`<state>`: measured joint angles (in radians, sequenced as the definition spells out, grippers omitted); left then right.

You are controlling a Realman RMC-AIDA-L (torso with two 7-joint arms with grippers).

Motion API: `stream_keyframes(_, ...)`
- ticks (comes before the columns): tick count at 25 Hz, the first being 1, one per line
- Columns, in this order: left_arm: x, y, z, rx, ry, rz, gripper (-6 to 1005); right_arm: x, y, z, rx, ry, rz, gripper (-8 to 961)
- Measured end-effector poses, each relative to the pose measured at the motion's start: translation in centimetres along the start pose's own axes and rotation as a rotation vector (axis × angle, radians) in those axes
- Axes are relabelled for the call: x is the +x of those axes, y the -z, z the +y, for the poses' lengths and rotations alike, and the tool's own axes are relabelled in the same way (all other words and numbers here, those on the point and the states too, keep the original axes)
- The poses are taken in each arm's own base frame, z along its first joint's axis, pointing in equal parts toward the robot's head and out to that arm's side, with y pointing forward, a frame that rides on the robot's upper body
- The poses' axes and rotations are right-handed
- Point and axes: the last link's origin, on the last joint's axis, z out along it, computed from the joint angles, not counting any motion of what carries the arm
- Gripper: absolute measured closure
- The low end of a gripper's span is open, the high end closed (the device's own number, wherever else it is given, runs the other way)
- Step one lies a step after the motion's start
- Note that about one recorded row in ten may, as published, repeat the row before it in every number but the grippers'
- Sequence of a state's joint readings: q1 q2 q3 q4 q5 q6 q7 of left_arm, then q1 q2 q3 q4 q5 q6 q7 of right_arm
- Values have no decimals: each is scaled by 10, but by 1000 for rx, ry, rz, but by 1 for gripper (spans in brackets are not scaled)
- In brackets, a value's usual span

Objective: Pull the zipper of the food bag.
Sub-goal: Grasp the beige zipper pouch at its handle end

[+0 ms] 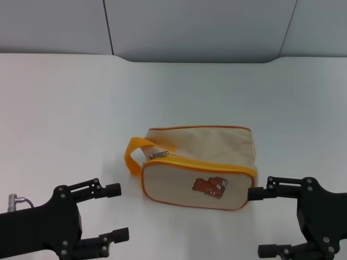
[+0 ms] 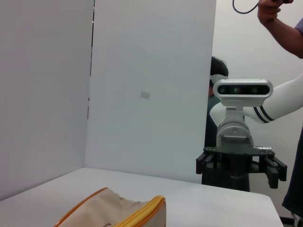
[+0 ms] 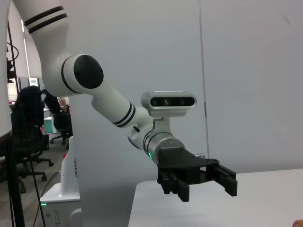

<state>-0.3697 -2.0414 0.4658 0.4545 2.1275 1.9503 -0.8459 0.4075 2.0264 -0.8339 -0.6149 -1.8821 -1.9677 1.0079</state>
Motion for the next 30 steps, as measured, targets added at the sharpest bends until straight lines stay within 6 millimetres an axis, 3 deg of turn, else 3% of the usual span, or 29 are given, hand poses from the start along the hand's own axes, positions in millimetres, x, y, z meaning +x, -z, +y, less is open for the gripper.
stream_keyframes(8,-1,-4,-2,18,-14,-11,243,1,2,2,6,-1,-1,112)
stream_keyframes(12,-17,-8,-20,179,-6,-64,244,2,9,5,37,3,-6,112)
stream_keyframes(17,-42,-33,-39,293,14,-154,245,-1,19,12,71,8,-43,112)
stream_keyframes(24,-44,-60,-43,289,48,-132,246,2,23,16,87,2,-47,111)
stream_keyframes(30,-44,-74,-37,309,-24,-80,247,2,25,17,107,10,-58,111)
